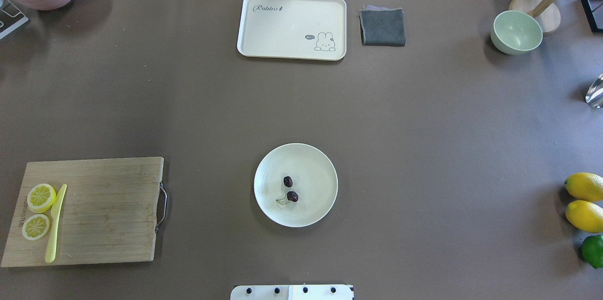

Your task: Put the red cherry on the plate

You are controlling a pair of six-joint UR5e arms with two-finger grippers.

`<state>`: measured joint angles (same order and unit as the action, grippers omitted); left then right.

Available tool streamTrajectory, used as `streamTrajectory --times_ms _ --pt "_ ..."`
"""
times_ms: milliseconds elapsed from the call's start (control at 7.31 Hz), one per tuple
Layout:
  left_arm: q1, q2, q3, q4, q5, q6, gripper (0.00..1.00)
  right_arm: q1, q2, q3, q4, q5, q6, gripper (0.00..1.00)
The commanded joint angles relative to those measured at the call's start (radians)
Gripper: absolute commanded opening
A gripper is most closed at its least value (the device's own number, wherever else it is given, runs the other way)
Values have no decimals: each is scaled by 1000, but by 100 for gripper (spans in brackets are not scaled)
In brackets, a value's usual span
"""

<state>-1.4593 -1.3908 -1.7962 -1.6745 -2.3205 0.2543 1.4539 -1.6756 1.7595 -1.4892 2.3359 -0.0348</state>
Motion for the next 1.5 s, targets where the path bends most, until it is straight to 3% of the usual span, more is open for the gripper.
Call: streamTrajectory --times_ms 0,547,821,1368 --pt "-46 30 -2 -1 -7 10 98 8 -10 1 0 0 -8 99" --pt "-65 30 -2 7 -20 6 98 16 -32 6 6 0 -16 100" --pt "-101 32 6 7 -104 5 98 17 -30 6 7 0 -16 100" --pt "-108 42 8 4 -96 5 98 17 -32 1 9 0 -16 100"
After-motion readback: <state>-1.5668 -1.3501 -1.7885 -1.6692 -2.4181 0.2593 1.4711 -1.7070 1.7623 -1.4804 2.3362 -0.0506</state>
